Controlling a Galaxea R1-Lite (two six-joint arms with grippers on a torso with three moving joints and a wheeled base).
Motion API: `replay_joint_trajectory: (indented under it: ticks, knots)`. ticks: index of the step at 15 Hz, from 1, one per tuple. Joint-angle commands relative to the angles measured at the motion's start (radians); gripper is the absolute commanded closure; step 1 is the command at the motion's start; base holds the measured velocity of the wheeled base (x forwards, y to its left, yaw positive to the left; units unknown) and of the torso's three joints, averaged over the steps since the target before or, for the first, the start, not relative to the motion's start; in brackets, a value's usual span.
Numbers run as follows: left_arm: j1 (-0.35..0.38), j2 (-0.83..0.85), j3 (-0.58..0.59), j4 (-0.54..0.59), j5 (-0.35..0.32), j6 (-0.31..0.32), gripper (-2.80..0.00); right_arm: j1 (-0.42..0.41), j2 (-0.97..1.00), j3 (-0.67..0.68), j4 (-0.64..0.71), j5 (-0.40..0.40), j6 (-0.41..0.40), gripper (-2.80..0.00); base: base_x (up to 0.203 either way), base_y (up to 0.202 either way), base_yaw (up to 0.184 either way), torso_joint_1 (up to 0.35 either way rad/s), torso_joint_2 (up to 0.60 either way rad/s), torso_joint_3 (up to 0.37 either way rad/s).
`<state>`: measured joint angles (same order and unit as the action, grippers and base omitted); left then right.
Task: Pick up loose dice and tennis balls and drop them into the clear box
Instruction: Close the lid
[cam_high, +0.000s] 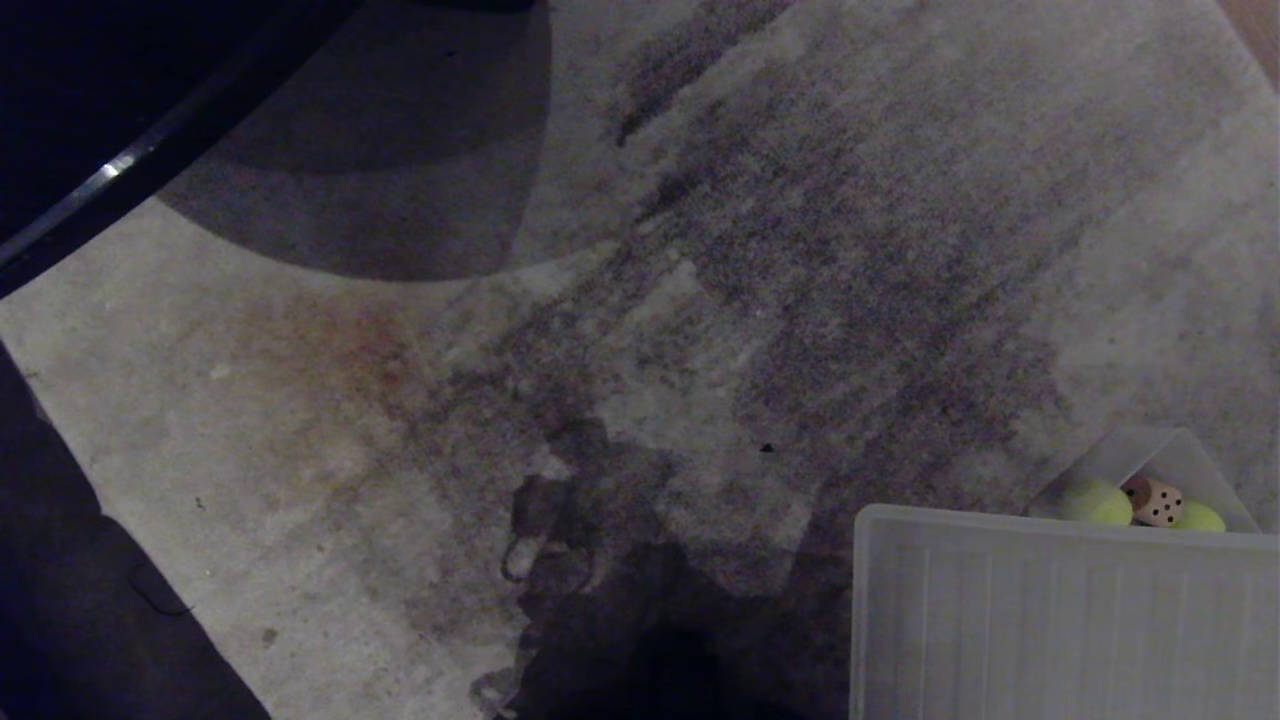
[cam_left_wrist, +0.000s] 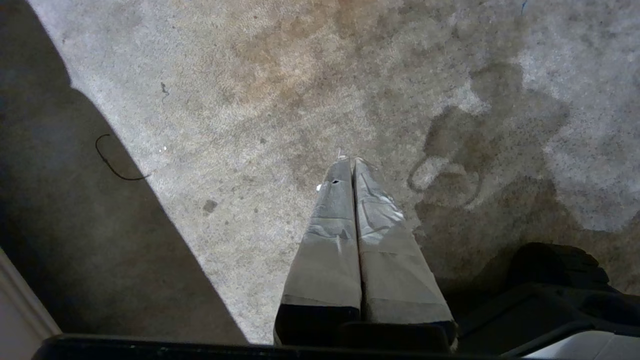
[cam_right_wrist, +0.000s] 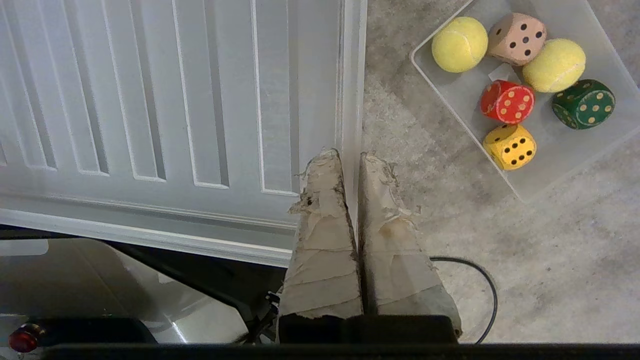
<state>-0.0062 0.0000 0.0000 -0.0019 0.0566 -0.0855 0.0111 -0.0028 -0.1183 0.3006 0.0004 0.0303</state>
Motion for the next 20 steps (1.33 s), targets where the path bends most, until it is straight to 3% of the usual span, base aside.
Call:
replay_joint_trajectory:
  ticks: [1,12,20]
  knots:
    - [0.000,0.002,0.002,-0.001,0.002,0.000,0.00,0.001,0.003,0.000,0.002,0.001,0.000,0.00,0.000,0.000,0.000,0.000,0.00,0.000]
    - [0.000,0.002,0.002,0.000,0.000,0.003,0.00,0.002,0.003,0.000,0.002,0.003,0.000,0.00,0.000,0.000,0.000,0.000,0.00,0.000]
    - [0.000,0.002,0.002,-0.001,0.001,0.001,0.00,0.001,0.003,0.000,0.002,0.001,0.000,0.00,-0.002,-0.008,0.145,0.002,0.00,0.002]
